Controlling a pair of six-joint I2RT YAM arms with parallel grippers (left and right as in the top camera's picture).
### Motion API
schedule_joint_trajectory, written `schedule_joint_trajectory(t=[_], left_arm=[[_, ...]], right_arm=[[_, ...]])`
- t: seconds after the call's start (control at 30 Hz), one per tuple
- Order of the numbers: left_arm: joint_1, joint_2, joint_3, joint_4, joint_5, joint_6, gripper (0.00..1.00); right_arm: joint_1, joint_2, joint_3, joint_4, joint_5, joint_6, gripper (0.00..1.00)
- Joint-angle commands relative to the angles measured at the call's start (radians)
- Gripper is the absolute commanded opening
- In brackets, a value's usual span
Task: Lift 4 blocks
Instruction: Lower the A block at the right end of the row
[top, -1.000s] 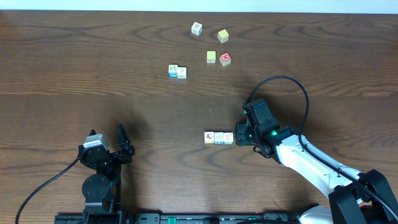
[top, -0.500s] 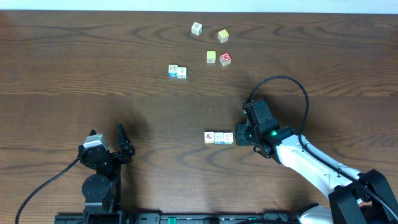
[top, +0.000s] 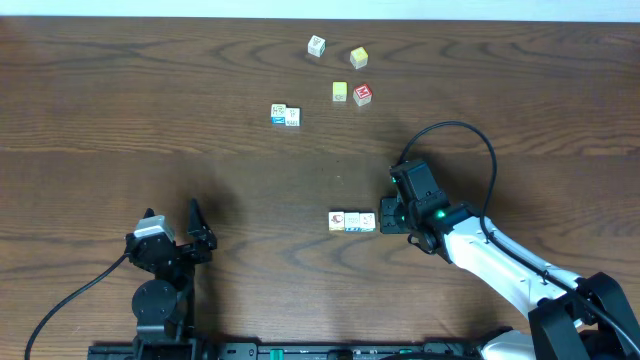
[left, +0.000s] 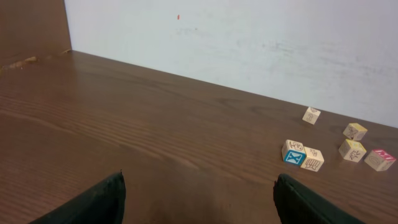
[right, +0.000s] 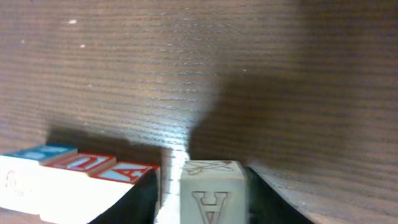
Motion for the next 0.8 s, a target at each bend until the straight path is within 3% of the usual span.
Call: schedule_joint_trajectory(t=[0.0,0.03,0.07,0.13,0.23,0.43,0.67,0.73,0.77], left_arm=[[0.004,-0.002,-0.024,-0.032,-0.005,0.002,0.76],[0.004,-0.002,-0.024,-0.032,-0.005,0.002,0.77],[0.004,-0.002,-0.024,-0.032,-0.005,0.002,0.76],[0.004,-0.002,-0.024,-0.032,-0.005,0.002,0.77],[0.004,-0.002,-0.024,-0.032,-0.005,0.002,0.76],[0.004,-0.002,-0.024,-0.032,-0.005,0.002,0.77],[0.004,-0.002,-0.024,-0.032,-0.005,0.002,0.77],[0.004,-0.002,-0.024,-0.032,-0.005,0.002,0.76],[0.004,-0.002,-0.024,-0.032,-0.005,0.002,0.77]], right_arm=[[0.008,0.009,0.001,0.002,0.011,-0.001,0.39],[0.008,0.009,0.001,0.001,0.011,-0.001,0.29],[0.008,0.009,0.001,-0.001,0.011,0.000,0.29],[0.008,0.009,0.001,-0.001,0.011,-0.001,0.42],[0.008,0.009,0.001,-0.001,0.011,-0.001,0.48],[0.008,0.009,0.001,-0.002,0.011,0.000,0.74],[0.008,0.009,0.001,-0.006,0.010,0.000,0.74],[0.008,0.009,0.001,-0.006,0.010,0.000,0.59],[0.008,0.009,0.001,-0.006,0.010,0.000,0.61]])
